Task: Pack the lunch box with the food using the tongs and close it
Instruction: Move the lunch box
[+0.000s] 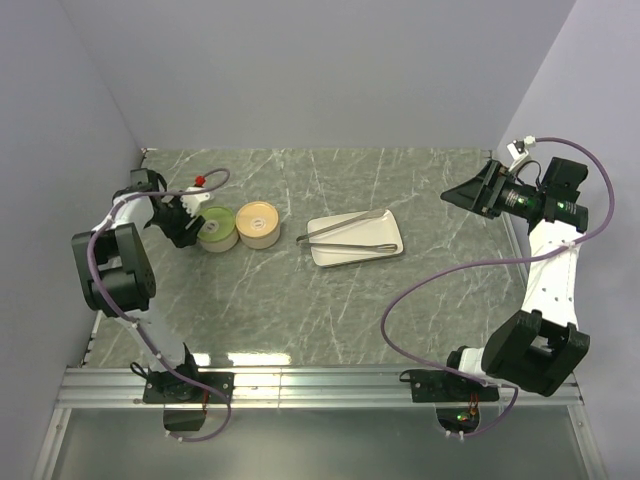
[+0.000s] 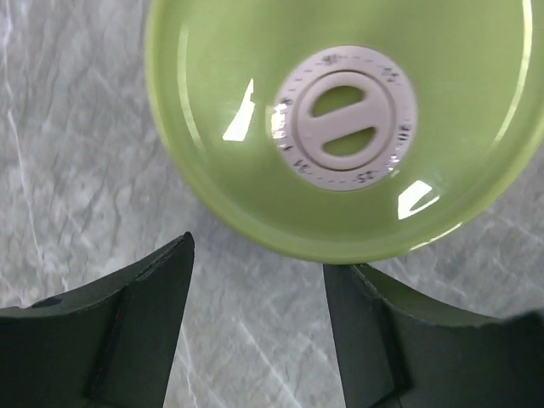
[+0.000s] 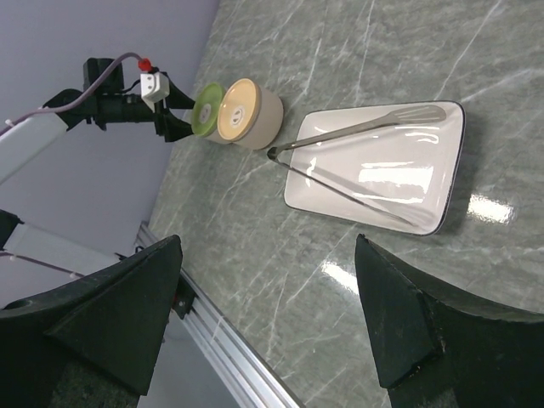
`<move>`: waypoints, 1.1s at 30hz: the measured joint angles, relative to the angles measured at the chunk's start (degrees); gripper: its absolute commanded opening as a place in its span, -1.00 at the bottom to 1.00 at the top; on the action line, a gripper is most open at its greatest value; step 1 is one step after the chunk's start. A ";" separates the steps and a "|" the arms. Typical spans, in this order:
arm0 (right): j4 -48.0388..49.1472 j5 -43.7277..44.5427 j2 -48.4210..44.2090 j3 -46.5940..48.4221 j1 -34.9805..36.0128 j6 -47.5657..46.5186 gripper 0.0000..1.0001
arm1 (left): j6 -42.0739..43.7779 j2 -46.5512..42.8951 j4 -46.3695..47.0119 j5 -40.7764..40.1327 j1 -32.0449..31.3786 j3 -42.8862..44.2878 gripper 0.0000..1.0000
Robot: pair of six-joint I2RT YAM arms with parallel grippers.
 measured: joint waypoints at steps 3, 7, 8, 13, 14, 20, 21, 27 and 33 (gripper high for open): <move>-0.07 0.20 0.20 0.00 0.00 -0.02 0.78 | -0.50 0.52 1.05 -0.37 -1.64 0.02 0.37; -0.20 0.22 0.20 0.00 0.00 -0.42 0.78 | -1.38 1.11 1.62 -0.37 -4.42 0.87 0.36; -0.31 0.22 0.20 0.00 0.00 -0.55 0.78 | -1.42 1.18 2.10 -0.70 -5.09 0.98 0.36; -1.66 0.31 0.24 0.11 0.00 -1.64 0.77 | -1.33 1.18 1.60 -0.42 -6.08 1.36 0.36; -2.14 0.35 0.28 0.20 0.00 -2.03 0.78 | -1.36 1.18 1.03 -0.39 -6.08 1.57 0.38; -5.25 2.05 0.61 1.11 0.00 -5.75 0.77 | -2.97 -1.70 -4.09 -0.26 -5.51 1.46 0.69; -5.66 2.58 0.59 1.27 0.00 -6.54 0.78 | -3.78 -3.02 -4.31 -0.33 -5.35 0.85 0.75; -9.38 7.06 0.55 1.29 0.85 -11.65 0.79 | -18.69 -17.88 -5.09 -1.18 -5.05 -4.15 0.99; -13.27 13.51 0.28 0.50 5.99 -17.73 0.85 | -33.62 -27.69 -4.55 -0.13 -5.38 -5.38 0.99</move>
